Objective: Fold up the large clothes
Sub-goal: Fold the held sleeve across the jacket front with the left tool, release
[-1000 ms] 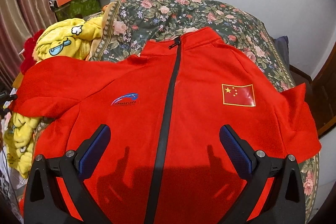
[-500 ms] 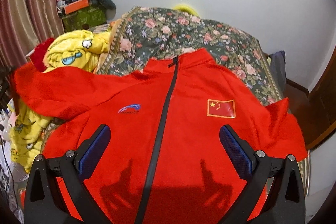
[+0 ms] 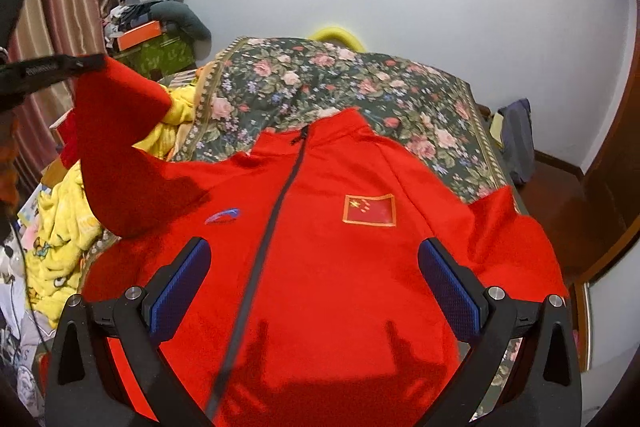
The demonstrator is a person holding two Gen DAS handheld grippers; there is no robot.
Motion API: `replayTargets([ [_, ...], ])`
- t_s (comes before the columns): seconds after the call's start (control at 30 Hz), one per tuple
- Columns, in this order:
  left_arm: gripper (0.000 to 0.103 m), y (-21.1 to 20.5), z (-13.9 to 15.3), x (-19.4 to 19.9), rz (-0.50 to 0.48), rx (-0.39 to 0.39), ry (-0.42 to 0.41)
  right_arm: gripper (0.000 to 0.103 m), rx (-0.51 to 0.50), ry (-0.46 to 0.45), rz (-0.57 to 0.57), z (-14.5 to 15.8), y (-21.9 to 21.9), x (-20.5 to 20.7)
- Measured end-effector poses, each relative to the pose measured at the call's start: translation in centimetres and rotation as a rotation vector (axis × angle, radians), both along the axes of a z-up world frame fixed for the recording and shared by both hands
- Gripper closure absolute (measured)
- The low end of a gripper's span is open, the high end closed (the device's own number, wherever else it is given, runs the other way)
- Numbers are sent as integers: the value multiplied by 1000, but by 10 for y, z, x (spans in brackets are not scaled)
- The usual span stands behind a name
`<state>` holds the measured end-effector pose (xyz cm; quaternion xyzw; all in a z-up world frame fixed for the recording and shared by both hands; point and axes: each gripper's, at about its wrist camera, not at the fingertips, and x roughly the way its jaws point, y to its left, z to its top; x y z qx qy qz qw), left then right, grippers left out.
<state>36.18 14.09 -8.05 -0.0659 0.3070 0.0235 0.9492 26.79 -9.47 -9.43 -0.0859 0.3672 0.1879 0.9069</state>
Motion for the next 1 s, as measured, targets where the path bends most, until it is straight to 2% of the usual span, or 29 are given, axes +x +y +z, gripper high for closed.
replayTargets([
  [0.13,101,-54,-31,24,-95,-4,83,0,4,25,-18,-6,-19,2],
  [0.3,101,-114,-84,43,-193,-15,223,0,-4,48,-36,-12,-35,0],
  [0.43,101,-146,-115,41,-271,-22,317,0,-16,65,-42,-17,-45,0],
  [0.57,98,-159,-140,32,-331,-59,417,0,-30,83,-49,-21,-50,1],
  [0.67,79,-160,-150,22,-354,-58,474,0,-39,90,-48,-21,-52,-2],
  [0.73,53,-157,-148,12,-365,-55,476,0,-51,93,-40,-19,-51,-4],
  [0.8,41,-149,-142,1,-357,-50,460,0,-66,90,-23,-16,-46,-7],
  [1.0,40,-92,-123,-30,-283,-63,415,0,-86,89,64,-12,-16,-9],
])
